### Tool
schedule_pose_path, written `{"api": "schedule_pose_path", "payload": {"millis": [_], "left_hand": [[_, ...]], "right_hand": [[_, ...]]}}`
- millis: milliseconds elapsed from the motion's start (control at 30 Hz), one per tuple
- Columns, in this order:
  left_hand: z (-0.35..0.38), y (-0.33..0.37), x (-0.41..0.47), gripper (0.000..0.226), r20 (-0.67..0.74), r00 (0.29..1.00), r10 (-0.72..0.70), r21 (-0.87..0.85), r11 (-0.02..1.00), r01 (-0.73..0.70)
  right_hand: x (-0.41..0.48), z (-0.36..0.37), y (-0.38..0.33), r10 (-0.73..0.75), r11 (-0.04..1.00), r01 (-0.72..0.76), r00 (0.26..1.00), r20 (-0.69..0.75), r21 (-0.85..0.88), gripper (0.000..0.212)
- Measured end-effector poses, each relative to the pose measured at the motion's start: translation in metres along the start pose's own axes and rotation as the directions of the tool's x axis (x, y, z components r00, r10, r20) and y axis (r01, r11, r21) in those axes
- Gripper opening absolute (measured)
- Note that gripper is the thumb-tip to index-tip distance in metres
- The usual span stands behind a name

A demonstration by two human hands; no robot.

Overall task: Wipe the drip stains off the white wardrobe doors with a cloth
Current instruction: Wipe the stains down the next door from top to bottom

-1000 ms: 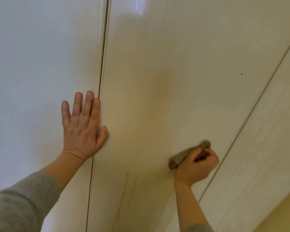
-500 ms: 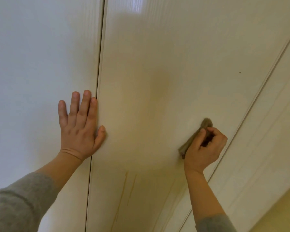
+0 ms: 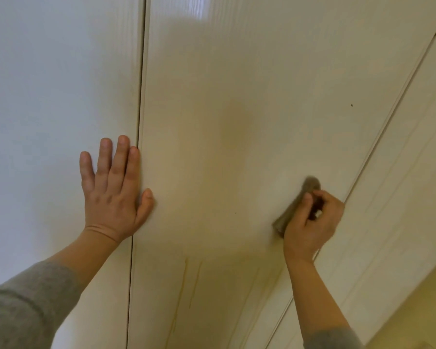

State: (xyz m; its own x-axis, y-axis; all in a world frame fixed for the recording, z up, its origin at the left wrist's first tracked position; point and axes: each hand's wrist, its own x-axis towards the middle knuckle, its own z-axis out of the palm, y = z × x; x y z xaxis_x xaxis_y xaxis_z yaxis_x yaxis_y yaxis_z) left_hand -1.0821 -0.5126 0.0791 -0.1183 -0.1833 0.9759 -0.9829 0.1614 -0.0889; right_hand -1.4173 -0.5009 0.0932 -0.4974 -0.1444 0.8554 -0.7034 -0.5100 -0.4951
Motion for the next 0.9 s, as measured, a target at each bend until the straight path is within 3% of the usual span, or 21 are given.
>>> {"api": "schedule_pose_path", "payload": {"millis": [67,100,167,267,433,667,900], "left_hand": [[0.000,0.000,0.000,0.075,0.002,1.000,0.001,-0.002,1.000,-0.001],[0.000,0.000,0.000,0.075,0.005,1.000,0.001,-0.004,1.000,-0.001],[0.000,0.000,0.000,0.075,0.003,1.000,0.002,-0.005,1.000,-0.002],[0.001,0.000,0.000,0.075,0.000,1.000,0.000,-0.006,1.000,0.000],[-0.001,0.000,0.001,0.076,0.017,1.000,-0.004,-0.016,1.000,0.004],[-0.006,0.001,0.002,0.074,0.038,0.999,-0.019,-0.062,0.998,0.021],[-0.020,0.013,-0.039,0.071,0.092,0.994,-0.052,-0.208,0.976,0.070]], "right_hand": [[0.008,0.007,0.000,-0.122,0.991,0.123,0.992,0.026,-0.048,0.009],[0.008,0.009,0.007,-0.105,0.992,0.105,0.994,0.002,-0.070,0.011],[0.000,0.008,0.025,0.048,0.993,-0.060,0.992,-0.117,-0.097,0.016],[-0.013,-0.002,0.046,0.299,0.943,-0.324,0.923,-0.241,-0.073,0.024],[-0.021,-0.023,0.049,0.474,0.872,-0.488,0.861,-0.183,-0.037,0.021],[-0.073,-0.037,0.008,0.353,0.935,-0.353,0.936,0.010,0.030,0.006],[-0.115,-0.031,-0.024,0.197,0.975,-0.213,0.959,0.203,0.062,0.009]]}}
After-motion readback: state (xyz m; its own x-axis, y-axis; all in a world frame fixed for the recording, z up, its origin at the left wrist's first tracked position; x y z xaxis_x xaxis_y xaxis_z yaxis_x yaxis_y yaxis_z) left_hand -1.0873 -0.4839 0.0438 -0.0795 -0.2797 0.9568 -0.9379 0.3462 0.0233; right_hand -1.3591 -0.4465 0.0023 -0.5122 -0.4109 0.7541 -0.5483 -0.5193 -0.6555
